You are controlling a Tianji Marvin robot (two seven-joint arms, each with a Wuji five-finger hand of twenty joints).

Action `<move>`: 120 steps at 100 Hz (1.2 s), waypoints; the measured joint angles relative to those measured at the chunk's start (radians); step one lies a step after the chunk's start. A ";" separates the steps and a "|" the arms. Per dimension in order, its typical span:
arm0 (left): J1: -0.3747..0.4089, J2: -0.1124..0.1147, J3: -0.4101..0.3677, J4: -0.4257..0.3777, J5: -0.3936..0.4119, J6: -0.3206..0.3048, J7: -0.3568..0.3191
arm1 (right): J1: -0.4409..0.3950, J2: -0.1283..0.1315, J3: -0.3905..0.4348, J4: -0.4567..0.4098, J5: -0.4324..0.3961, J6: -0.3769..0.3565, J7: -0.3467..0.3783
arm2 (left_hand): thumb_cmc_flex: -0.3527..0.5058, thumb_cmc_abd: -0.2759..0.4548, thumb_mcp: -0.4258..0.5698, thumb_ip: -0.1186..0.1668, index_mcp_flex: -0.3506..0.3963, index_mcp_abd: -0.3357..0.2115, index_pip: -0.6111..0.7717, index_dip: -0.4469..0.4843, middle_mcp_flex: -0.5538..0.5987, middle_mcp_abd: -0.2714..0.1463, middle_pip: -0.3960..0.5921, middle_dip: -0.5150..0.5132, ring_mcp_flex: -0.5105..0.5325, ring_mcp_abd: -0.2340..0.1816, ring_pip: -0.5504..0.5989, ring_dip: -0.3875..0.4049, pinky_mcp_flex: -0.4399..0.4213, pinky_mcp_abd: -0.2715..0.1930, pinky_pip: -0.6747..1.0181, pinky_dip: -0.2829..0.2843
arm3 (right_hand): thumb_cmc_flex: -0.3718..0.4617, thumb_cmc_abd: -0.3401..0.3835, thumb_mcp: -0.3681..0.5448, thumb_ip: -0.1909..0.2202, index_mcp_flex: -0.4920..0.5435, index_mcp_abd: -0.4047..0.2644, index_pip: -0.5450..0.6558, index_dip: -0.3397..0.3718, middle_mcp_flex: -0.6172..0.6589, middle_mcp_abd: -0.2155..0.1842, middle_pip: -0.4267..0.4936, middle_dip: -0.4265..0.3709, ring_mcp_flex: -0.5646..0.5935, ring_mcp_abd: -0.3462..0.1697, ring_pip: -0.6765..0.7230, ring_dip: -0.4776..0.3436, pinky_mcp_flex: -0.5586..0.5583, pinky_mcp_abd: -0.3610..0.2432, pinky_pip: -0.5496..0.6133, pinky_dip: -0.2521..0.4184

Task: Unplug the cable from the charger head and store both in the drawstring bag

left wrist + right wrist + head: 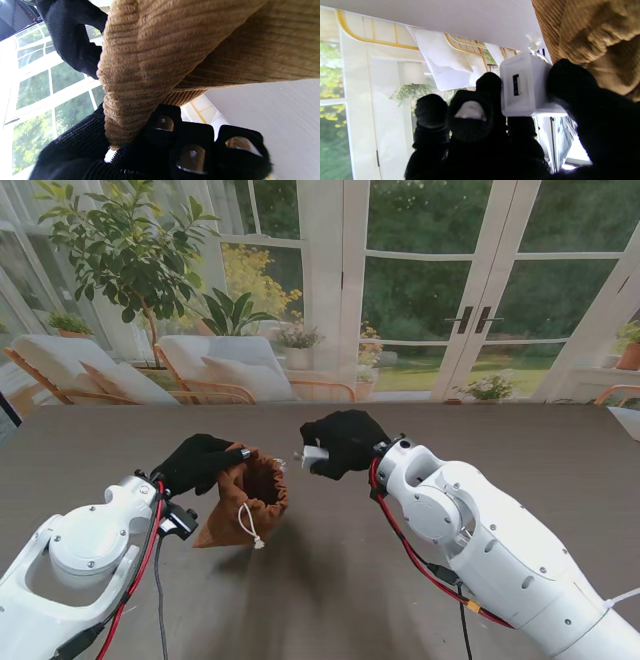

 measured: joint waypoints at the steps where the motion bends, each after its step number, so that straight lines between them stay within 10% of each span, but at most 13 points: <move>1: -0.001 0.000 0.000 0.001 0.000 0.000 0.000 | -0.002 0.000 0.003 -0.003 0.000 -0.003 0.000 | 0.000 0.000 0.000 0.000 0.000 0.000 0.000 0.000 0.000 0.000 0.000 0.000 0.000 0.000 0.000 0.000 0.000 0.000 0.000 0.000 | 0.000 0.000 0.000 0.000 0.000 0.000 0.000 0.000 0.000 0.000 0.000 0.000 0.000 0.000 0.000 0.000 0.000 0.000 0.000 0.000; 56: -0.024 0.001 0.018 0.033 -0.013 -0.008 -0.013 | -0.089 0.013 0.071 -0.115 0.029 -0.158 -0.001 | 0.000 0.000 0.000 0.000 0.000 0.001 0.000 0.000 0.000 0.001 -0.001 0.000 0.000 0.000 0.000 0.000 0.000 0.000 0.000 0.000 | 0.000 0.000 0.000 -0.006 0.000 -0.001 0.000 0.009 0.000 0.000 0.000 0.001 0.000 0.000 0.000 0.000 0.000 0.000 -0.008 0.000; 120: -0.063 0.000 0.056 0.108 -0.058 -0.168 0.003 | -0.090 0.002 -0.009 -0.146 0.003 -0.066 -0.079 | 0.000 0.000 0.000 0.000 0.000 0.001 0.000 0.000 0.000 0.001 -0.001 0.000 0.000 0.001 0.000 0.000 0.000 0.001 0.000 0.000 | 0.000 0.000 0.000 -0.006 0.000 -0.002 0.000 0.009 0.000 0.000 -0.001 0.002 0.000 0.000 0.000 0.000 0.000 0.000 -0.008 0.001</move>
